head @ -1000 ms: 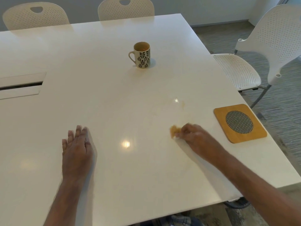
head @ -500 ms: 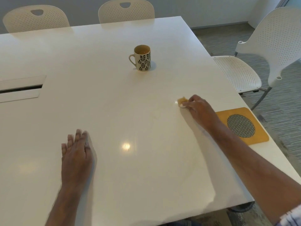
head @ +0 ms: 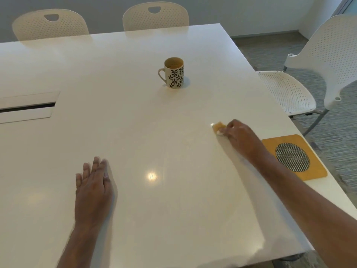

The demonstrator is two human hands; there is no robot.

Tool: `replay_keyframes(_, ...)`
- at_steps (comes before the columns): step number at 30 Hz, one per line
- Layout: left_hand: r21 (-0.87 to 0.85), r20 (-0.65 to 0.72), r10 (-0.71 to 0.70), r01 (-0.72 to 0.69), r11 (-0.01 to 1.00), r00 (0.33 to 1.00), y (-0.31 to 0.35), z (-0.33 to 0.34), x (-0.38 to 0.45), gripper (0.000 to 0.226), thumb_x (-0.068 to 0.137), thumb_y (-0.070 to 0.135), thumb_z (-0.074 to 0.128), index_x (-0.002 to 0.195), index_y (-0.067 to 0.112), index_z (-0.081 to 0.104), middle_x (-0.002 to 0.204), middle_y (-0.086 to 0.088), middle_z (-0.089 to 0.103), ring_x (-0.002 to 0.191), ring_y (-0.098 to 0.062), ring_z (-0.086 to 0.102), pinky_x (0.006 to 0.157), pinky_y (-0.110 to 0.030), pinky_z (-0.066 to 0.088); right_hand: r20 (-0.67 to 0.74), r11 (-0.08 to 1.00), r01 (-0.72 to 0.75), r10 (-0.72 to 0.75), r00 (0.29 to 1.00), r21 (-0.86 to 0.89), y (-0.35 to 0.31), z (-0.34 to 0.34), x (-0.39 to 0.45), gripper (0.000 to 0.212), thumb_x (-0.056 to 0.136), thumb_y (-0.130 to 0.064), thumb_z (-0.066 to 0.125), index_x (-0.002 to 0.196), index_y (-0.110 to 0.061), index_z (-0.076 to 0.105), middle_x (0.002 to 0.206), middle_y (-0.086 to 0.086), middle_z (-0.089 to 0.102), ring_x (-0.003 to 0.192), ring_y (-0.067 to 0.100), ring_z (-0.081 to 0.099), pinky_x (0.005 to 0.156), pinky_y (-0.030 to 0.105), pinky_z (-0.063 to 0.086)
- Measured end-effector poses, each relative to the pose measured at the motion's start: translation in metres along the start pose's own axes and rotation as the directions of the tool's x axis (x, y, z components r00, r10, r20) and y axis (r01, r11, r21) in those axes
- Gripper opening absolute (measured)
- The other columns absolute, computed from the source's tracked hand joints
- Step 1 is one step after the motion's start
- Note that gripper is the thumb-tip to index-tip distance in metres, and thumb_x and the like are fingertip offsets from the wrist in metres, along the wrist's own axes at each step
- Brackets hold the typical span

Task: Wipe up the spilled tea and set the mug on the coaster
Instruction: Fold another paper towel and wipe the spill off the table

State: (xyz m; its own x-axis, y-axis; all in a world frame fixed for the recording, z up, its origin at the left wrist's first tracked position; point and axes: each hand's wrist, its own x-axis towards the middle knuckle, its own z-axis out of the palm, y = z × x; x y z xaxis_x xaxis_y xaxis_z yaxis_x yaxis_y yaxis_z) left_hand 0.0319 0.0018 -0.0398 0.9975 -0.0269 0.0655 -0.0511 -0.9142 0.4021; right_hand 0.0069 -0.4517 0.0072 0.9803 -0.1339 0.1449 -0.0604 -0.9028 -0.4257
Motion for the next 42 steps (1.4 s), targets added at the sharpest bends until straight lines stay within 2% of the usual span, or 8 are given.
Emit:
replay_keyframes(5, 0.006, -0.005, 0.004, -0.004, 1.0, 1.0, -0.004, 0.003, 0.0, 0.053, 0.105, 0.004, 0.046, 0.157, 0.015, 0.047, 0.17, 0.001, 0.033, 0.16, -0.028, 0.025, 0.131, -0.046, 0.011, -0.023, 0.996, -0.012, 0.014, 1.0, 0.091, -0.039, 0.019, 0.04, 0.014, 0.097, -0.017, 0.069, 0.101, -0.013, 0.082, 0.09, 0.008, 0.063, 0.083, 0.025, 0.065, 0.074, 0.028, 0.043)
replay_keyframes(11, 0.007, -0.002, 0.002, -0.002, 1.0, 1.0, -0.007, 0.005, 0.002, 0.052, 0.105, 0.004, 0.048, 0.156, 0.016, 0.049, 0.169, 0.0, 0.035, 0.159, -0.029, 0.027, 0.131, -0.049, 0.013, 0.235, 0.926, 0.277, -0.338, 0.911, 0.258, -0.094, 0.06, -0.04, 0.03, 0.098, -0.051, 0.06, 0.101, -0.024, 0.073, 0.098, -0.008, 0.064, 0.087, 0.009, 0.057, 0.082, 0.03, 0.048)
replay_keyframes(19, -0.005, -0.001, 0.006, -0.006, 1.0, 1.0, -0.002, 0.001, 0.002, 0.062, 0.1, 0.029, 0.027, 0.155, 0.013, 0.05, 0.168, -0.006, 0.037, 0.158, -0.034, 0.029, 0.129, -0.051, 0.014, -0.09, 0.984, -0.18, 0.178, 0.98, -0.011, 0.001, -0.009, -0.001, 0.017, 0.098, -0.01, 0.068, 0.107, -0.014, 0.082, 0.096, 0.006, 0.064, 0.089, 0.031, 0.067, 0.082, 0.037, 0.052)
replay_keyframes(26, -0.003, 0.002, -0.001, 0.001, 1.0, 1.0, -0.005, 0.003, 0.001, 0.051, 0.107, 0.019, 0.035, 0.157, 0.015, 0.048, 0.169, 0.0, 0.033, 0.159, -0.029, 0.025, 0.131, -0.049, 0.012, 0.056, 0.988, 0.111, -0.118, 0.991, 0.109, -0.079, 0.038, -0.014, 0.038, 0.103, -0.04, 0.048, 0.107, -0.013, 0.076, 0.099, 0.002, 0.063, 0.092, 0.024, 0.061, 0.083, 0.032, 0.049)
replay_keyframes(29, 0.001, 0.001, 0.006, -0.006, 1.0, 1.0, -0.004, 0.002, 0.001, 0.055, 0.104, 0.021, 0.033, 0.156, 0.015, 0.048, 0.169, -0.002, 0.035, 0.159, -0.031, 0.027, 0.13, -0.049, 0.012, 0.083, 0.945, 0.315, -0.322, 0.943, 0.085, -0.073, 0.038, -0.014, 0.019, 0.101, -0.016, 0.063, 0.108, -0.019, 0.08, 0.096, 0.004, 0.064, 0.081, 0.025, 0.06, 0.077, 0.029, 0.046)
replay_keyframes(35, 0.0, 0.015, 0.0, 0.0, 1.0, 1.0, -0.003, 0.0, 0.0, 0.05, 0.107, 0.007, 0.046, 0.157, 0.014, 0.047, 0.169, -0.002, 0.034, 0.16, -0.029, 0.024, 0.131, -0.049, 0.012, -0.127, 0.989, -0.146, 0.148, 0.981, 0.028, -0.001, 0.0, 0.032, 0.017, 0.098, -0.015, 0.068, 0.102, -0.024, 0.082, 0.088, 0.001, 0.056, 0.085, 0.032, 0.066, 0.078, 0.037, 0.052)
replay_keyframes(39, 0.004, 0.024, -0.011, 0.011, 1.0, 1.0, -0.003, -0.001, 0.001, 0.052, 0.106, 0.007, 0.046, 0.158, 0.015, 0.046, 0.17, -0.001, 0.032, 0.161, -0.027, 0.022, 0.132, -0.048, 0.011, -0.072, 0.984, -0.155, 0.161, 0.984, 0.086, -0.049, 0.017, 0.037, 0.024, 0.098, -0.017, 0.062, 0.08, -0.029, 0.073, 0.087, 0.004, 0.057, 0.09, 0.034, 0.064, 0.075, 0.036, 0.046)
replay_keyframes(42, 0.001, 0.029, -0.014, 0.014, 1.0, 0.999, -0.002, -0.001, 0.001, 0.052, 0.107, 0.008, 0.045, 0.158, 0.016, 0.046, 0.17, 0.0, 0.032, 0.161, -0.027, 0.022, 0.132, -0.047, 0.01, 0.105, 0.996, 0.065, -0.072, 0.992, 0.064, -0.11, 0.049, 0.031, 0.026, 0.097, -0.002, 0.057, 0.109, -0.016, 0.076, 0.106, 0.014, 0.061, 0.1, 0.035, 0.059, 0.082, 0.036, 0.044)
